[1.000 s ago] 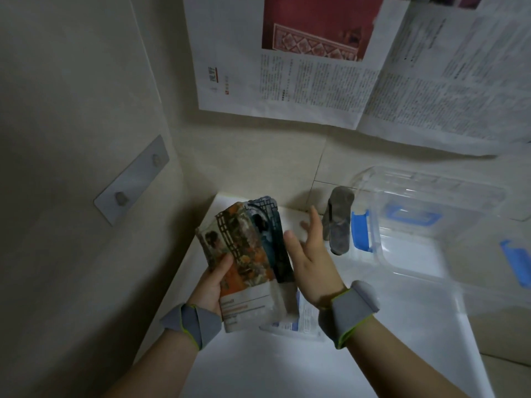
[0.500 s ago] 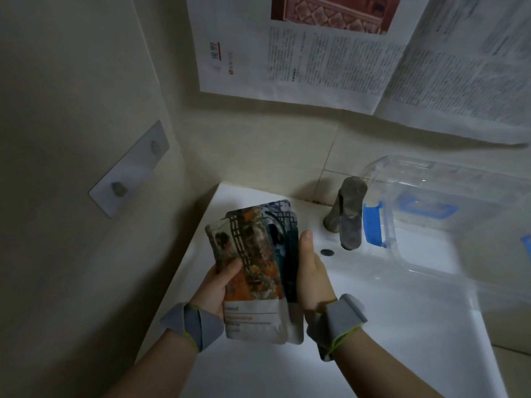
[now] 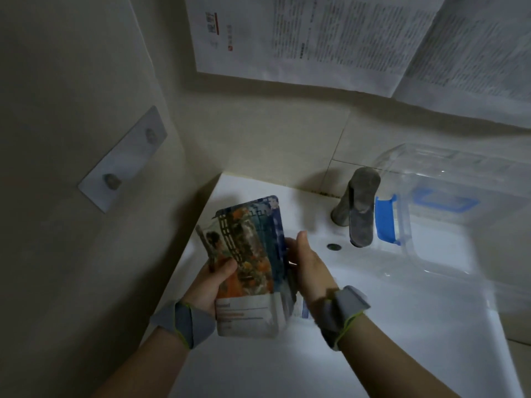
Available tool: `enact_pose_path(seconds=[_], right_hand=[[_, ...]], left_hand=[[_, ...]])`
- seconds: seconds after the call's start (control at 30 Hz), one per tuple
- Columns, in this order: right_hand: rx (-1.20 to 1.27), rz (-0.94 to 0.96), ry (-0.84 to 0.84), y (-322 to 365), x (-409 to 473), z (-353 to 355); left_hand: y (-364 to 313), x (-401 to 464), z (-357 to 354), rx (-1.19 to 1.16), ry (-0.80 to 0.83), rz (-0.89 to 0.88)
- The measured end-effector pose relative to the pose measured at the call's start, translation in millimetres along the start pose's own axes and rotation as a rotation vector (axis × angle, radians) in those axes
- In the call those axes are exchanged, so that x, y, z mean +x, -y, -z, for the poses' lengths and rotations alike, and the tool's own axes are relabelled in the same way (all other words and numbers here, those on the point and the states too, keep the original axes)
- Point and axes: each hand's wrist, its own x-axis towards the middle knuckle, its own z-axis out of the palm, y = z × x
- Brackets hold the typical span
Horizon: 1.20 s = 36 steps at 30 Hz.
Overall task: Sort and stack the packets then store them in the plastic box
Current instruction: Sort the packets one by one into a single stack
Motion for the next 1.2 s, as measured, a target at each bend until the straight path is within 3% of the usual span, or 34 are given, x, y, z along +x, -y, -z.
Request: enact_pose_path(seconds=[0.1, 0.2, 0.4, 0.53, 0.63, 0.87, 1.0, 1.07, 1.2], right_hand=[[-0.154, -0.05, -0.066, -29, 21, 25], [-0.652, -0.048, -0.146, -71, 44, 44], [-1.278, 0.059, 0.071, -125, 64, 53], [-1.478, 0.018, 0.271, -154, 72, 54], [-1.58, -0.009, 0.324, -161, 77, 55], [-1.634, 0.037, 0.199, -162, 91, 41], [-1.624, 0.212, 0.071, -166, 90, 37], [-1.464, 0.211, 0.03, -160, 90, 41], [-0.86, 0.012, -0.191, -114, 79, 42]], left_hand=[[-1, 8, 9, 0.017, -0.057, 0.047], [-6, 17, 8, 0.015, -0.021, 0.03], [-2, 37, 9, 0.009, -0.067, 0.034], [4, 47, 14, 0.056, -0.136, 0.023], [11, 51, 20, 0.068, -0.145, 0.027], [13, 50, 14, 0.057, -0.101, 0.018], [12, 49, 17, 0.07, -0.082, 0.016], [11, 47, 16, 0.084, -0.079, 0.013], [8, 41, 15, 0.037, -0.12, 0.027]])
